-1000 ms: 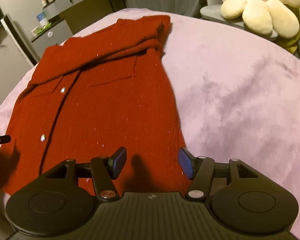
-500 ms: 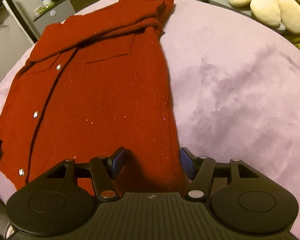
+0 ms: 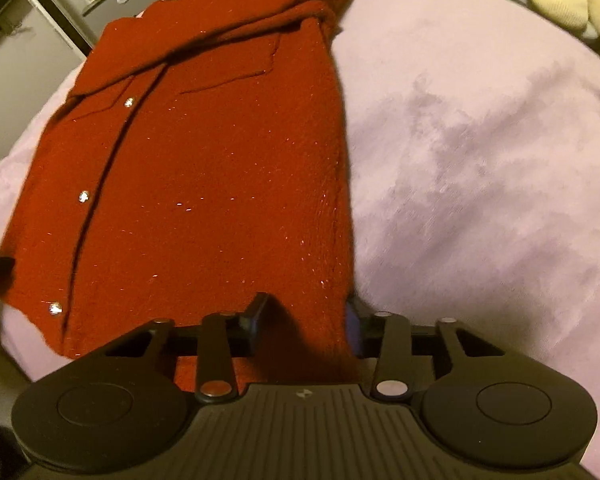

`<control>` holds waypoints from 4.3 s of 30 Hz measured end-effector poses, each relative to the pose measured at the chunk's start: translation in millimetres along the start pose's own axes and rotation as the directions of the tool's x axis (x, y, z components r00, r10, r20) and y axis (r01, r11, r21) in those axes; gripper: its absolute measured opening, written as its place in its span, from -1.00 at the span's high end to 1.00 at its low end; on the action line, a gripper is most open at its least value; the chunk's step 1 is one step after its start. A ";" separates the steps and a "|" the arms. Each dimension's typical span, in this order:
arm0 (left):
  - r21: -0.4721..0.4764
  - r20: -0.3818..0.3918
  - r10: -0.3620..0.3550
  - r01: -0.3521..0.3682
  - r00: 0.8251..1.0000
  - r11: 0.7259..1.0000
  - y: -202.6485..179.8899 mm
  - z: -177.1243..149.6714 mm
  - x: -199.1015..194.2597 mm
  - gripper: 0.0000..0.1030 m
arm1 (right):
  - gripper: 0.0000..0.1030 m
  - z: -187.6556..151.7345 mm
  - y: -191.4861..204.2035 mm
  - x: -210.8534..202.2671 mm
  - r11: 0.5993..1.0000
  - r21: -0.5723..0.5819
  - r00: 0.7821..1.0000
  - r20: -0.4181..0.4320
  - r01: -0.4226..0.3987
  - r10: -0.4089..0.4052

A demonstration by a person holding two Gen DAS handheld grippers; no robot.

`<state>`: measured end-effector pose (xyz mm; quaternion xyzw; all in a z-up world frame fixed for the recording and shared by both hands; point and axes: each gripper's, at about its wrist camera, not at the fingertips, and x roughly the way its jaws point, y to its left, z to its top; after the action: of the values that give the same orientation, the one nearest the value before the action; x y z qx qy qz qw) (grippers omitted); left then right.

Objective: Fold small clothes

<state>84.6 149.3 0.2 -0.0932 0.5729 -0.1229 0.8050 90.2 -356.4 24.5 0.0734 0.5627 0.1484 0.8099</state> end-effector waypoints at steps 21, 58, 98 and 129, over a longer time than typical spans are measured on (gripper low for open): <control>-0.099 0.287 -0.329 0.369 0.900 0.924 -17.0 59.7 -49.4 0.81 | 0.78 55.7 22.2 -9.0 0.935 0.137 0.941 0.137 -0.328 0.310; -0.193 0.446 -0.042 0.142 0.894 0.971 35.3 157.4 45.3 0.67 | 0.41 142.9 63.4 58.0 0.946 -0.189 0.855 0.500 0.263 -0.138; -0.136 0.535 0.090 -0.019 0.840 0.991 7.5 251.8 55.9 0.81 | 0.78 264.9 20.4 96.5 0.975 0.041 0.816 0.541 0.216 -0.204; -0.100 0.676 0.268 -0.275 0.687 0.956 -75.9 260.7 116.4 -0.21 | 0.38 214.6 169.2 164.9 0.901 -0.358 0.763 0.644 0.244 0.050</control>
<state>360.6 44.0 2.6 -0.0422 0.2436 0.0375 0.9682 317.0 -132.8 2.6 -0.0870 0.2106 0.1891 0.9551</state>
